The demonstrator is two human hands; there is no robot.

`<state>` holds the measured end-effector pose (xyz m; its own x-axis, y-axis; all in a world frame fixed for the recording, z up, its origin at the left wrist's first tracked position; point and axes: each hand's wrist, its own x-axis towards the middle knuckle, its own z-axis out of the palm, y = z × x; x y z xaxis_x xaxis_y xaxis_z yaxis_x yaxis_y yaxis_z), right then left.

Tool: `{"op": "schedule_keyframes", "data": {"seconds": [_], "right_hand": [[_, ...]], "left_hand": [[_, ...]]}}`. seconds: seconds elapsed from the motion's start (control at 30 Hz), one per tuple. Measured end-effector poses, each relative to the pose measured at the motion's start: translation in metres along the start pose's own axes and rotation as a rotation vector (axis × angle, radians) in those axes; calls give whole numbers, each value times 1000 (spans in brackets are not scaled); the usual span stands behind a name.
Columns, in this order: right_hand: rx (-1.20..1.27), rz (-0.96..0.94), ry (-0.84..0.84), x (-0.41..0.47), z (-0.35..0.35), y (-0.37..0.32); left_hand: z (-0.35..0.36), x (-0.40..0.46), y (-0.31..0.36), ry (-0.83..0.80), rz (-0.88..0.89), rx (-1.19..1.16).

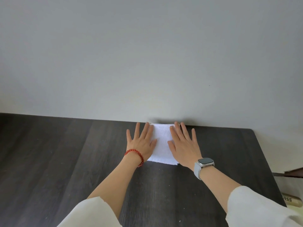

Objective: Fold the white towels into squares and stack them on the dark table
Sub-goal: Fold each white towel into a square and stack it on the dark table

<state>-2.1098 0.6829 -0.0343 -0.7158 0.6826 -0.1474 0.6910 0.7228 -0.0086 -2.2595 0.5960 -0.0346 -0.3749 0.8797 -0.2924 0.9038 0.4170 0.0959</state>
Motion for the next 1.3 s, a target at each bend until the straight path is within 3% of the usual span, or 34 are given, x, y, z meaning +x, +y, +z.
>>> {"op": "schedule_keyframes", "data": {"seconds": [0.23, 0.4, 0.7, 0.83, 1.07, 1.3], "right_hand": [[396, 12, 163, -18, -49, -8], [696, 51, 52, -70, -108, -25], [864, 190, 309, -261, -177, -30], [883, 288, 378, -372, -179, -23], [857, 543, 566, -581, -173, 63], [790, 847, 759, -833, -140, 179]], "left_hand": [[-55, -37, -2, 158, -53, -158], [-103, -97, -1, 293, -63, -294], [-148, -276, 60, 442, 139, -469], [-134, -362, 102, 417, 236, -498], [-110, -455, 263, 323, 561, -475], [-63, -574, 506, 238, 913, -475]]}}
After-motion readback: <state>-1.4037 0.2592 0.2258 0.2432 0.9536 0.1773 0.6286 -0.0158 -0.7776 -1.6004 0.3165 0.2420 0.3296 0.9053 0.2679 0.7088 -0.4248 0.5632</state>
